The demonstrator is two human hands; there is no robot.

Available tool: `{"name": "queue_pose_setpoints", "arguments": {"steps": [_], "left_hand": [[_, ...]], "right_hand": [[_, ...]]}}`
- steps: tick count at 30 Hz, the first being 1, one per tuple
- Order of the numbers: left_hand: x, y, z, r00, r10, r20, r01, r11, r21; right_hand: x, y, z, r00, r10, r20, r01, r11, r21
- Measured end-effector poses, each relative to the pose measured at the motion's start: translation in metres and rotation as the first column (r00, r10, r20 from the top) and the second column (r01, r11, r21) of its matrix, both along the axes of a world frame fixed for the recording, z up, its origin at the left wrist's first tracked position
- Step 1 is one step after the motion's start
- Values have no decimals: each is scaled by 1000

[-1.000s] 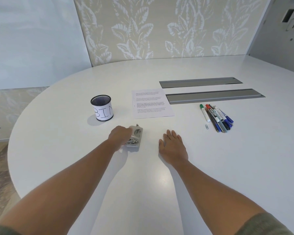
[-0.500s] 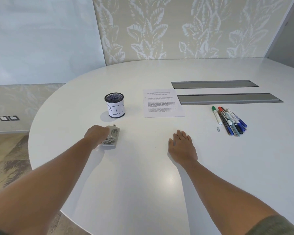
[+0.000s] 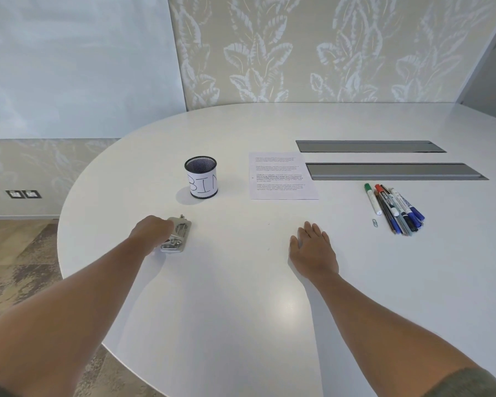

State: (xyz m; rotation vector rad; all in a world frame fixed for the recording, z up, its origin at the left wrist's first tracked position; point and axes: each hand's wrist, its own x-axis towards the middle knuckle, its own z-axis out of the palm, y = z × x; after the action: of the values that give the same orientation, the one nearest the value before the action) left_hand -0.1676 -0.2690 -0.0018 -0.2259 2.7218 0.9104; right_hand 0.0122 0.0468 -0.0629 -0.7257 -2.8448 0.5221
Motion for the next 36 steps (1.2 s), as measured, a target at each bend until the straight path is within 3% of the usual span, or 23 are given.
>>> {"name": "queue_pose_setpoints", "arguments": {"steps": [5, 8, 11, 13, 20, 27, 31, 36], "left_hand": [[0, 6, 1, 999, 7, -34, -11, 993, -120], [4, 19, 3, 981, 25, -194, -77, 961, -265], [11, 35, 6, 925, -73, -372, -22, 970, -243], [15, 46, 7, 904, -135, -407, 61, 980, -190], [37, 82, 1, 903, -311, -297, 321, 947, -13], [65, 116, -9, 796, -559, -232, 588, 805, 78], [76, 133, -14, 746, -633, -207, 654, 754, 55], [82, 144, -17, 734, -641, -226, 659, 752, 5]], "right_hand": [[-1, -1, 1, 1000, -15, -22, 15, 1000, -3], [-5, -3, 2, 999, -26, -33, 26, 1000, -16], [-8, -6, 4, 997, -40, -65, 36, 998, -60], [-10, -8, 7, 997, -46, -69, 38, 993, -109], [-20, -15, 16, 998, 9, -66, -17, 991, -130], [-31, -18, 21, 993, -8, -118, -6, 992, -123], [-35, -14, 21, 993, -16, -115, 0, 991, -133], [-36, -10, 21, 993, -48, -111, 28, 984, -174]]}}
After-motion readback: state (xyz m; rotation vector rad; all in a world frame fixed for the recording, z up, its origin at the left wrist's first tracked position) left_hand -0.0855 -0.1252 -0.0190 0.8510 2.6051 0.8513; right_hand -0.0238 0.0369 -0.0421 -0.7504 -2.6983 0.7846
